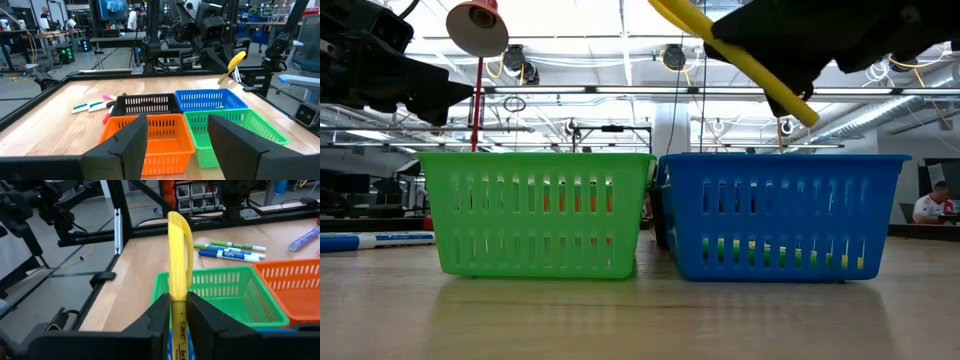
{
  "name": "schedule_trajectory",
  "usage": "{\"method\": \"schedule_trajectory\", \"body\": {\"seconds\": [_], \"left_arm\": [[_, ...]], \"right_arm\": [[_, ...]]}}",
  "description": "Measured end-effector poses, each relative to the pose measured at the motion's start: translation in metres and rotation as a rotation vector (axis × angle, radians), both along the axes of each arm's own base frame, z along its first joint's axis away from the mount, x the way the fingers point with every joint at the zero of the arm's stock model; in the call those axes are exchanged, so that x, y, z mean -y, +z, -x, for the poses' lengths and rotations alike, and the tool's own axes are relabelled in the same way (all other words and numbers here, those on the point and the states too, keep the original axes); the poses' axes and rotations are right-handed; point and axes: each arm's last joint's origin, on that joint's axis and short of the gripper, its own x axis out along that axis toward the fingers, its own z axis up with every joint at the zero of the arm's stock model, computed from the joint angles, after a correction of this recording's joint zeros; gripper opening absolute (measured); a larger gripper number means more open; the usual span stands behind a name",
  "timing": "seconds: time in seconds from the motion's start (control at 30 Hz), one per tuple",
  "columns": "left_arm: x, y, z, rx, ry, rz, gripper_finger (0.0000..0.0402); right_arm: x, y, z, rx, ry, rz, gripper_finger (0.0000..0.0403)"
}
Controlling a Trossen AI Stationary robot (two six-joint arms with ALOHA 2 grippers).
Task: Pick & Place Markers
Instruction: Put the yellow pen into the blue basket, then put the bottom black highlighter pen into the black basket
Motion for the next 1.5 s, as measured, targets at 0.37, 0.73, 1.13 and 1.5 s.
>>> {"method": "schedule_trajectory", "body": {"seconds": [0.37,0.73,1.13,1.5], "left_arm": [[0.000,0.000,0.000,0.000,0.000,0.000,0.0212],[0.000,0.000,0.000,0.000,0.000,0.000,0.0212],[0.000,0.000,0.000,0.000,0.000,0.000,0.0212],[0.000,0.000,0.000,0.000,0.000,0.000,0.0212]], "right_arm": [[0.001,-0.003,0.001,-0.009,0.006,0.039,0.0057],[0.001,-0.003,0.002,-0.002,0.024,0.108,0.0080],[0.006,0.014,0.013,-0.045,0.060,0.270,0.0170],[0.037,0.070,0.056,-0.125,0.041,0.345,0.0170]]}}
